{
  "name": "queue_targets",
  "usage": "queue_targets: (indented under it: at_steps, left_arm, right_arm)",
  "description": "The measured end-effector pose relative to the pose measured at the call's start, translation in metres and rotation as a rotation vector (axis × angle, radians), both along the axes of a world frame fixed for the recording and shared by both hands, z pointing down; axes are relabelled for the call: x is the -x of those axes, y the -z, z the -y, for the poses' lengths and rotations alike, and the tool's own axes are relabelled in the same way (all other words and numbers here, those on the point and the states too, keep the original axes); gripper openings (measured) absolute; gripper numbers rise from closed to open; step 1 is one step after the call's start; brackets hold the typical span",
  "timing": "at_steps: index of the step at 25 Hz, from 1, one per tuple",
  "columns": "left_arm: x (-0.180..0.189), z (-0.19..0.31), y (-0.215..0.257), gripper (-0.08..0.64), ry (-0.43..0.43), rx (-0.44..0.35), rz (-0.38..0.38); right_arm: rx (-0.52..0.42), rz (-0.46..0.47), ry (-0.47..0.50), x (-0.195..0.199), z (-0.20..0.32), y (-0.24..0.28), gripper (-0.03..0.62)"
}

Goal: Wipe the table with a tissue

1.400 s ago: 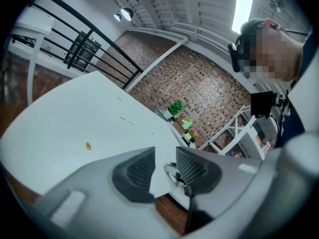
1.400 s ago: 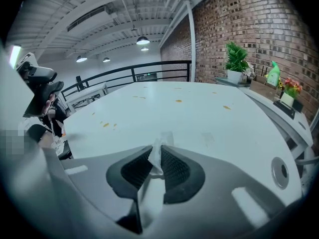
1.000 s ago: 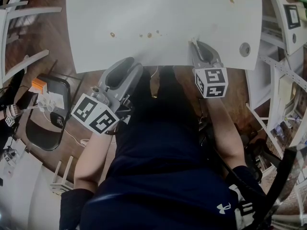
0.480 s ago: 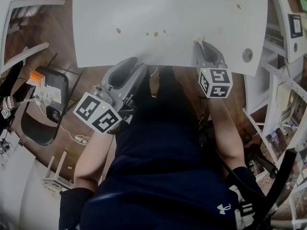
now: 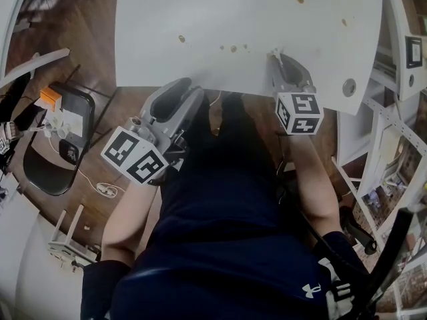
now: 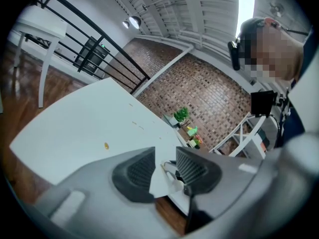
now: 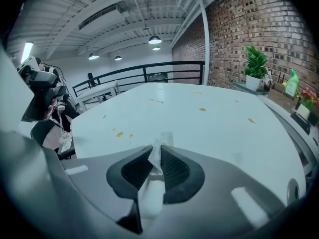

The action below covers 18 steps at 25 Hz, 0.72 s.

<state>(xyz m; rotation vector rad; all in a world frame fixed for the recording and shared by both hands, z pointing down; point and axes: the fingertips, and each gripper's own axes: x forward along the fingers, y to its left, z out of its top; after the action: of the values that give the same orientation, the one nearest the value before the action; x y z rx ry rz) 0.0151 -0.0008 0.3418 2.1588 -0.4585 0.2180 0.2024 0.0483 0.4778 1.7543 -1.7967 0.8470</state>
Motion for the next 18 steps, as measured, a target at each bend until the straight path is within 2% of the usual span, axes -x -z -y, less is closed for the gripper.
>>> queue_targets:
  at_steps: [18]
  left_arm:
    - [0.037, 0.010, -0.011, 0.129, 0.088, 0.029, 0.005]
  right_arm:
    - [0.033, -0.084, 0.115, 0.021, 0.034, -0.010, 0.052]
